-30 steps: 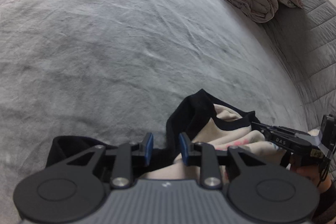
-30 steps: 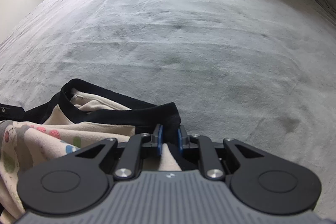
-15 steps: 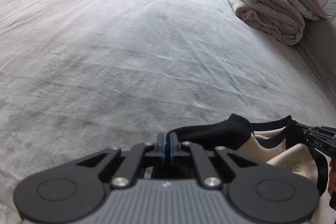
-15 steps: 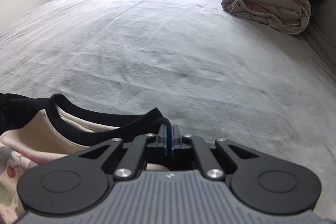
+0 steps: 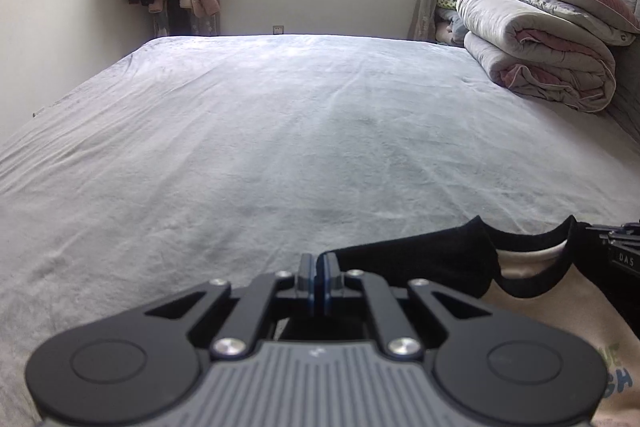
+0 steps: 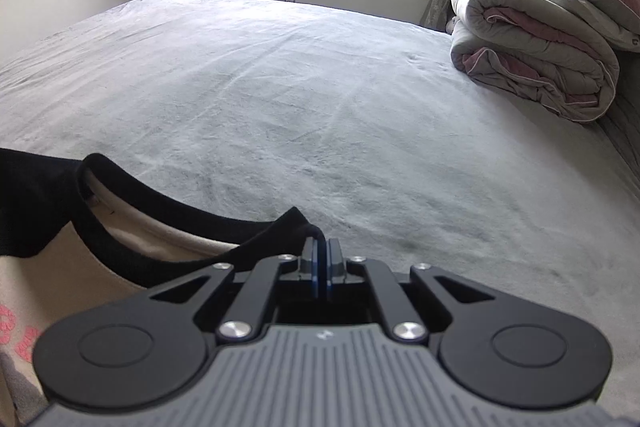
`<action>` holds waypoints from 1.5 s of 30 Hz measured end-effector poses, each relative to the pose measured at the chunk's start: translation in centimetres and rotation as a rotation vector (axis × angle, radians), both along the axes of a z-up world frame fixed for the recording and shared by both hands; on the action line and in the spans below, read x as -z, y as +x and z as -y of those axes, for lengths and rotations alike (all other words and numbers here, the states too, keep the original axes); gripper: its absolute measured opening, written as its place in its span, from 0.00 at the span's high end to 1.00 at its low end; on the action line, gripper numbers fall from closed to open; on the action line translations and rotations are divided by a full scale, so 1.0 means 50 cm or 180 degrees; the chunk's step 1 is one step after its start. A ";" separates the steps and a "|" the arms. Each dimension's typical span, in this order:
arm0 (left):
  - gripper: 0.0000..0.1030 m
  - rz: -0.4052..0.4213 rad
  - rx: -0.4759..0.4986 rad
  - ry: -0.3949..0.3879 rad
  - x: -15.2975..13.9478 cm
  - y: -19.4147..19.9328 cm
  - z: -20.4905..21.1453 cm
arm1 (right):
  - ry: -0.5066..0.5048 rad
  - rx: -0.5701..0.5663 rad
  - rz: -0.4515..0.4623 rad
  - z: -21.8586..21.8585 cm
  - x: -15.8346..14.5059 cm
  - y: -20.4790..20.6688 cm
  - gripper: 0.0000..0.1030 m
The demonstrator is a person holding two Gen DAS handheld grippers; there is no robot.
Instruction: Fold clothes
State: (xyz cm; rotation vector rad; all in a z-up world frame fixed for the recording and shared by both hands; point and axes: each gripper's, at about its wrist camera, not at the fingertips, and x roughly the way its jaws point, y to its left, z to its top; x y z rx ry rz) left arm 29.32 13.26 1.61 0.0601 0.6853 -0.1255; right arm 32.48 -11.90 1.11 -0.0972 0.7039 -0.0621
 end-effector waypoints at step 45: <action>0.38 -0.0380 0.0153 -0.0266 -0.092 -0.340 0.020 | 0.0497 0.0368 -0.0155 0.033 -0.089 -0.391 0.38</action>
